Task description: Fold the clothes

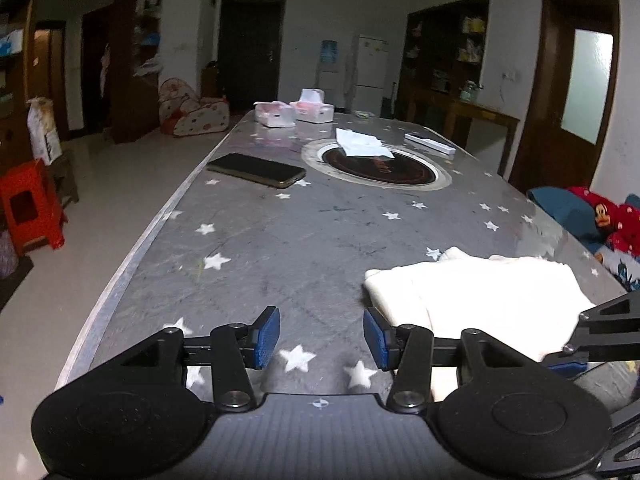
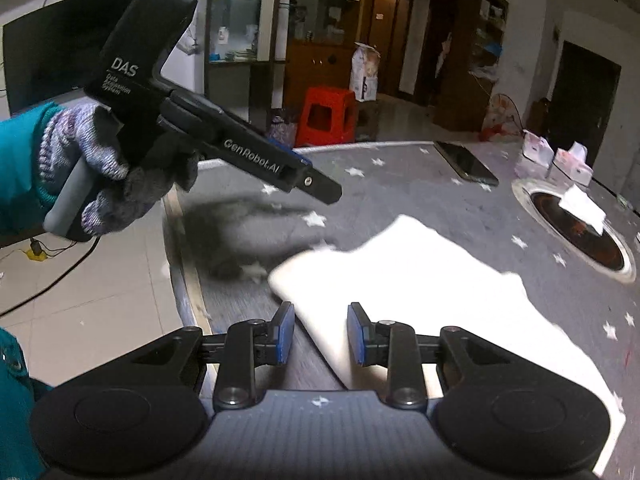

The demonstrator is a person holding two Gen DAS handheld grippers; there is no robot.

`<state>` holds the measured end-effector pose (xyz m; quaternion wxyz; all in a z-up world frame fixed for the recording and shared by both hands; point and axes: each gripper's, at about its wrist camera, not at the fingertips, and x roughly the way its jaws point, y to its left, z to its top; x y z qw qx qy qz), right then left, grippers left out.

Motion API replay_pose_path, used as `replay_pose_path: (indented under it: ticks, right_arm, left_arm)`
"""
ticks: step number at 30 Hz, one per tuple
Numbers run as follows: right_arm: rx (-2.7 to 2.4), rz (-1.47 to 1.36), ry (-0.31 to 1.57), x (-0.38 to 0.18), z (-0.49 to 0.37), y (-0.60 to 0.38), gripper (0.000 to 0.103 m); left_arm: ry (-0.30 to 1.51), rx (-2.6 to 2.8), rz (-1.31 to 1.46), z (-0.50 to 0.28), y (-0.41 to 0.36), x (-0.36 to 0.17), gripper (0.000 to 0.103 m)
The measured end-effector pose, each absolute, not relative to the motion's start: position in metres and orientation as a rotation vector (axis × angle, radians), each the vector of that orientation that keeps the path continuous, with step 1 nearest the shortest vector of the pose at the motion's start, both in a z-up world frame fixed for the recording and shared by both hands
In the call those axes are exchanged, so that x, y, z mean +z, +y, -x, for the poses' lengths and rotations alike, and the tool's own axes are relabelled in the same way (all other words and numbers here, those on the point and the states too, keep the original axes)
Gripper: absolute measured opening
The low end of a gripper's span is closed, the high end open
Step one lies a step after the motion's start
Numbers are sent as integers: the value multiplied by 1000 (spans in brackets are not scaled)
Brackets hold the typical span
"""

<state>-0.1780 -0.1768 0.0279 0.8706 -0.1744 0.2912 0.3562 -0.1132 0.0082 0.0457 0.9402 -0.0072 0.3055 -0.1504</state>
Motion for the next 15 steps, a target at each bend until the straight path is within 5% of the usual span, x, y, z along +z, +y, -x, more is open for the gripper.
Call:
replay_pose_path:
  ticks: [15]
  right_arm:
    - [761,398,582,19,168,-146,29]
  left_arm:
    - [681,-304,129,127,21,39,60]
